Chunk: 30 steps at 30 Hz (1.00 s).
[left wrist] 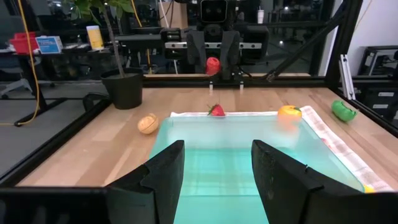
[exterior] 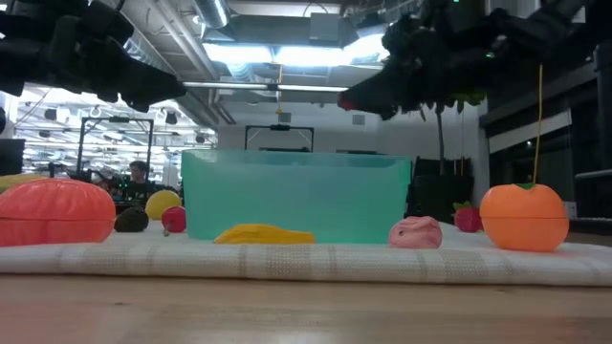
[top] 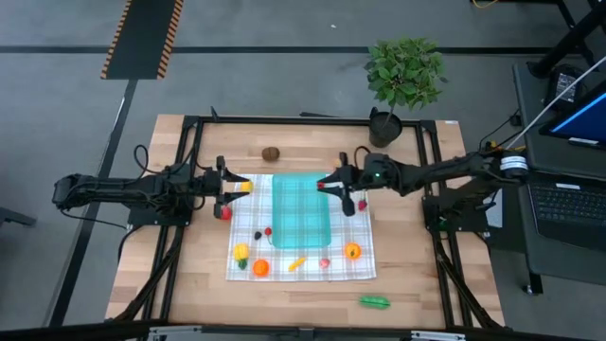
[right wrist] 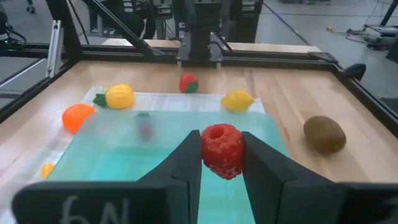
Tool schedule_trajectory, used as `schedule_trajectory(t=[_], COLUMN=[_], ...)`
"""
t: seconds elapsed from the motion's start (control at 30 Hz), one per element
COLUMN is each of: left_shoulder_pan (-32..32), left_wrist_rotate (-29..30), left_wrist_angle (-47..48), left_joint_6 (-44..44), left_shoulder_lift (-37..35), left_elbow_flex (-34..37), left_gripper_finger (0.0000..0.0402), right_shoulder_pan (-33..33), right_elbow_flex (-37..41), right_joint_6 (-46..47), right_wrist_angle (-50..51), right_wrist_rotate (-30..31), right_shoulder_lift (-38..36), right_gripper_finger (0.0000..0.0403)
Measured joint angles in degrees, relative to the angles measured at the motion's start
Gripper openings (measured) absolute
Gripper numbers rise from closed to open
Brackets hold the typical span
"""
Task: Pick and placing Produce into tupperware
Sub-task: Put the red raspberry into the blue bin
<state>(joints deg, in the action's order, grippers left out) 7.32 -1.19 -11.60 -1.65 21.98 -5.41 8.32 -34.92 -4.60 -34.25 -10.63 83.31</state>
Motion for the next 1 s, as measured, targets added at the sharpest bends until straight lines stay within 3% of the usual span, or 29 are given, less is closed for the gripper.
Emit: schedule_trajectory(t=[0.2,0.63,1.0], left_shoulder_pan=[0.0,0.01,0.0], left_wrist_rotate=[0.0,0.02,0.05], left_wrist_angle=[0.02,0.48,0.55], left_joint_6=[0.09,0.17,0.16], left_shoulder_lift=[0.0,0.02,0.02], left_elbow_flex=[0.0,0.0,0.0], left_gripper_finger=[0.0179,0.0179,0.0179], right_shoulder_pan=[-0.02,-0.04,-1.24], right_elbow_flex=[-6.69,-26.66,-30.29], right_joint_6=[0.86,1.93,-0.35], right_wrist_angle=[2.23,46.0,47.14], right_wrist_rotate=[-0.72,-1.41,-1.03], right_shoulder_lift=[6.18,9.29,14.8], right_gripper_finger=[0.0093,0.0093,0.0093])
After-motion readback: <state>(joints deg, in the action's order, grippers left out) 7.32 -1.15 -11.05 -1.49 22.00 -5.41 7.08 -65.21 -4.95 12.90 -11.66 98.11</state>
